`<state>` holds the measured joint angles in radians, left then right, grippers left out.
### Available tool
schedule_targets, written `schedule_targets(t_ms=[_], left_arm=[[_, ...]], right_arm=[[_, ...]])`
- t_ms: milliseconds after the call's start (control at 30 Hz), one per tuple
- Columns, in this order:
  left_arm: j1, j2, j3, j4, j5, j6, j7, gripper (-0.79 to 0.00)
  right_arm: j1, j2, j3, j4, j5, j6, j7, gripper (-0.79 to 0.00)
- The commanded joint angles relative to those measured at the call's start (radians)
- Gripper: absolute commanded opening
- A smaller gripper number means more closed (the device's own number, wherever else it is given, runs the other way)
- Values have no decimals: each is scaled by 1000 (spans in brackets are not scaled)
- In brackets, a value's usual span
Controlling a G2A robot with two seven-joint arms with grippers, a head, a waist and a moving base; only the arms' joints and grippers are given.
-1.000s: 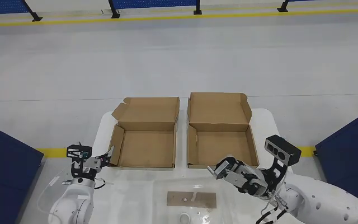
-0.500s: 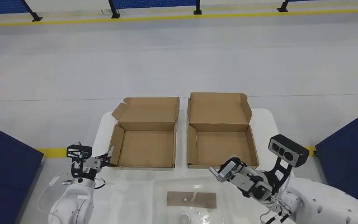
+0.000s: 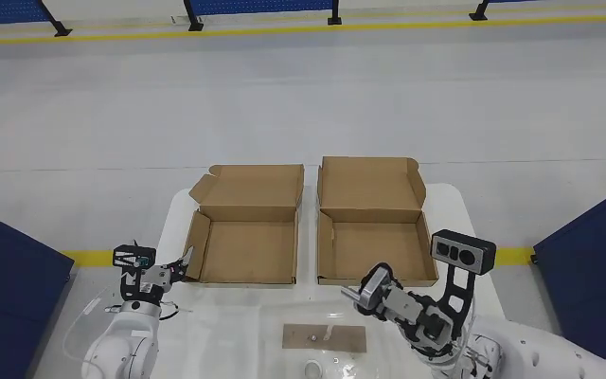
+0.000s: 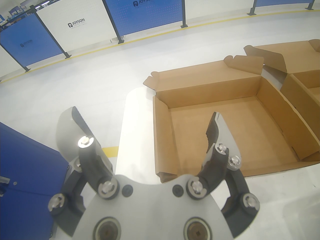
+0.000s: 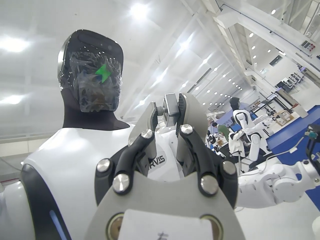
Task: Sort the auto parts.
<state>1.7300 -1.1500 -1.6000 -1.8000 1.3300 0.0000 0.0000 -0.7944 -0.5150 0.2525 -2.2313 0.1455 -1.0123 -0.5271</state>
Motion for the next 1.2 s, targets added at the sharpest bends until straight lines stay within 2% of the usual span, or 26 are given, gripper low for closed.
schedule_targets(t_ms=[0, 367, 667, 900, 1167], left_arm=[[0, 0, 0, 0, 0, 0, 0, 0], [0, 0, 0, 0, 0, 0, 0, 0], [0, 0, 0, 0, 0, 0, 0, 0], [0, 0, 0, 0, 0, 0, 0, 0], [0, 0, 0, 0, 0, 0, 0, 0]], right_arm=[[-7, -6, 19, 3, 47, 0, 30, -785], [-7, -6, 19, 3, 47, 0, 30, -785], [-85, -30, 89, -39, 247, 0, 88, -785], [-174, -56, 201, -59, 410, 0, 192, -785], [-305, -87, 359, -43, 574, 0, 397, -785]])
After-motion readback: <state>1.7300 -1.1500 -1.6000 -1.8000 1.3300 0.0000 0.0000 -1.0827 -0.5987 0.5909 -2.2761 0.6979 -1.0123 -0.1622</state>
